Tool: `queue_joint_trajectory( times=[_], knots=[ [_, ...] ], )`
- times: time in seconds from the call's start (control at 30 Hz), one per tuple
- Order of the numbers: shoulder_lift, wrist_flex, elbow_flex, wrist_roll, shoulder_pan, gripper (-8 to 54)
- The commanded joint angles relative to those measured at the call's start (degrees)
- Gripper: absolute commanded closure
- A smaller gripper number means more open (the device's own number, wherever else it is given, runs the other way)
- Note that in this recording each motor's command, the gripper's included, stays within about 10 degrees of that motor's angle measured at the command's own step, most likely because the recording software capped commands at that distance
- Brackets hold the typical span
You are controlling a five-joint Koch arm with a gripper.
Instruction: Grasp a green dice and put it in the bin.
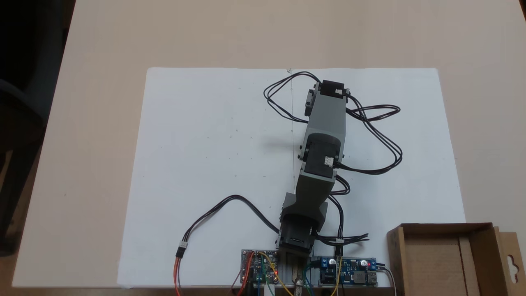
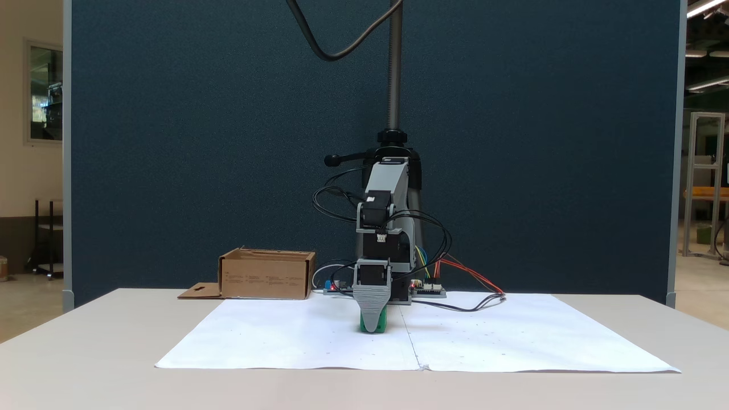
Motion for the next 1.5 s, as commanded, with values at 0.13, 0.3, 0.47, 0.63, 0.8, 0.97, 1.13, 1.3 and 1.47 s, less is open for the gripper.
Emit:
queue_joint_trajectory(
  times=[0.13, 0.3, 0.47, 0.63, 0.8, 0.97, 1.13, 1.3, 1.47],
  knots=[
    [1.0, -0.8, -1.1, 2.5, 1.7, 33.7],
    [1.0, 8.5, -9.7, 4.2, 2.3, 33.7],
    [1.0, 20.4, -25.7, 6.4, 2.0, 33.7],
    [1.0, 37.2, -46.3, 6.4, 5.1, 33.7],
    [1.0, 40.5, -59.3, 6.2, 12.0, 33.7],
    [1.1, 40.2, -59.3, 4.1, 23.5, 33.7],
    [1.5, 39.9, -59.3, -0.1, 37.8, 33.7],
    [2.8, 39.6, -59.3, -7.2, 53.5, 33.7],
    [3.2, 39.5, -59.3, -11.3, 67.5, 33.7]
  ],
)
